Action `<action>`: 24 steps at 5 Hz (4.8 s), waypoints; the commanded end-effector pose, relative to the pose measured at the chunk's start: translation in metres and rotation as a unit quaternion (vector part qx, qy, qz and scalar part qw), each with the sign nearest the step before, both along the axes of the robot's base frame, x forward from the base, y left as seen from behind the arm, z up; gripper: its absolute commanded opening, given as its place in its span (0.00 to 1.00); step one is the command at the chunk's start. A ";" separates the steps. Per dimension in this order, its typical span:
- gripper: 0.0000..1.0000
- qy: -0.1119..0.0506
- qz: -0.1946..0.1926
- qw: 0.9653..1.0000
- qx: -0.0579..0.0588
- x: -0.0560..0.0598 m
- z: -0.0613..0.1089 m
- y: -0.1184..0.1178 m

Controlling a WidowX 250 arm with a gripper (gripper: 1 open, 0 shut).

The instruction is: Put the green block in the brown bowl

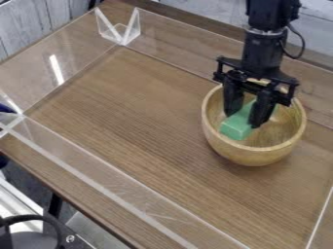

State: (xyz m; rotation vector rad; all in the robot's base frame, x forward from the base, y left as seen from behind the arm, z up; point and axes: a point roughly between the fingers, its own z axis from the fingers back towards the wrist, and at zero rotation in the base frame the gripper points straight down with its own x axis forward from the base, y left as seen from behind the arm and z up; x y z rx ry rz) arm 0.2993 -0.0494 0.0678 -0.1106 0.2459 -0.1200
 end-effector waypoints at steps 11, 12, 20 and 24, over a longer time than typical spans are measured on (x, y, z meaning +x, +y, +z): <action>1.00 -0.033 -0.027 0.999 -0.001 0.020 0.014 0.003; 1.00 -0.048 -0.016 0.999 0.003 0.013 0.029 0.002; 0.00 -0.084 0.128 0.980 0.125 -0.056 0.082 0.167; 0.00 -0.076 0.141 0.977 0.138 -0.057 0.034 0.212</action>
